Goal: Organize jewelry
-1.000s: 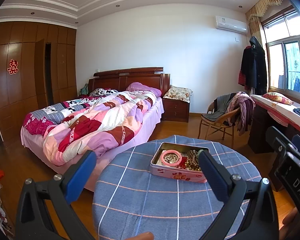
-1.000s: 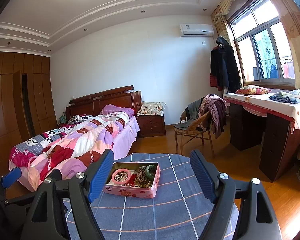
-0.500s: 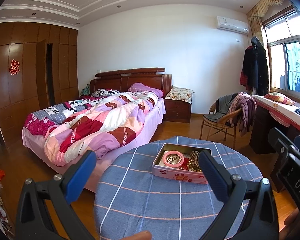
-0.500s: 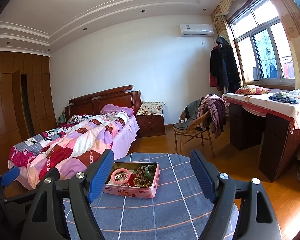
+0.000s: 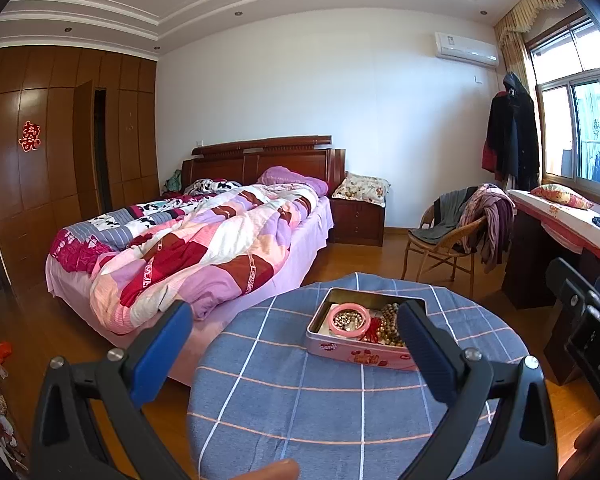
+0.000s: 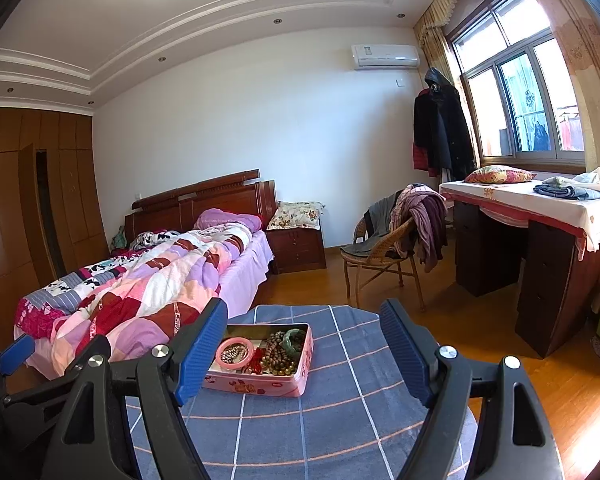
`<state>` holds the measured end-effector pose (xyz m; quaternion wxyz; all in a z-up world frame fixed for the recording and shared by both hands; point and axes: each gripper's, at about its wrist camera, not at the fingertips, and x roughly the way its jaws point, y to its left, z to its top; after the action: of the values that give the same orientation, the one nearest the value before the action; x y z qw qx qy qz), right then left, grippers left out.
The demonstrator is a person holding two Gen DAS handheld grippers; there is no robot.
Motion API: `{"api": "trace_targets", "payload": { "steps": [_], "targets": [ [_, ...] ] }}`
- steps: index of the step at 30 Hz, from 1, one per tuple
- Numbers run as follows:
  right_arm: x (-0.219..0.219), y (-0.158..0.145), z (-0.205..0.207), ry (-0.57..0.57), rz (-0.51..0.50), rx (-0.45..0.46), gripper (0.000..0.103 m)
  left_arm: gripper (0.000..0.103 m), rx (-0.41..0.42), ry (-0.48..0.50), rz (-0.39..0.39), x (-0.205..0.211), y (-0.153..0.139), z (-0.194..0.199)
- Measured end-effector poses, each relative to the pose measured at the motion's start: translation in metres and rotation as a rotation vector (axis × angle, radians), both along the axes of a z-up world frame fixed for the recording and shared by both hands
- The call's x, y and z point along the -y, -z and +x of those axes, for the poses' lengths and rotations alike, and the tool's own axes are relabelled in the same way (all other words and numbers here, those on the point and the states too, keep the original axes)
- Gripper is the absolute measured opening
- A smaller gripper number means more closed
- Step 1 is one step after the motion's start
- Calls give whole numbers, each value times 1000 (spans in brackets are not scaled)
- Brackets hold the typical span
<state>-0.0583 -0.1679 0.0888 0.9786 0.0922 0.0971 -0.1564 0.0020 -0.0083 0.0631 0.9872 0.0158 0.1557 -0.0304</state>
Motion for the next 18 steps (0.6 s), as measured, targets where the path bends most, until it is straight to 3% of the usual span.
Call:
{"api": "trace_targets", "payload": {
  "steps": [14,18],
  "targets": [
    [2,6,8,8,-1,-30,79,103,-21,-31,-2,0,4,9],
    [4,11,13,10,2,-51,79,103,-106,9,-23,-2,13,22]
  ]
}}
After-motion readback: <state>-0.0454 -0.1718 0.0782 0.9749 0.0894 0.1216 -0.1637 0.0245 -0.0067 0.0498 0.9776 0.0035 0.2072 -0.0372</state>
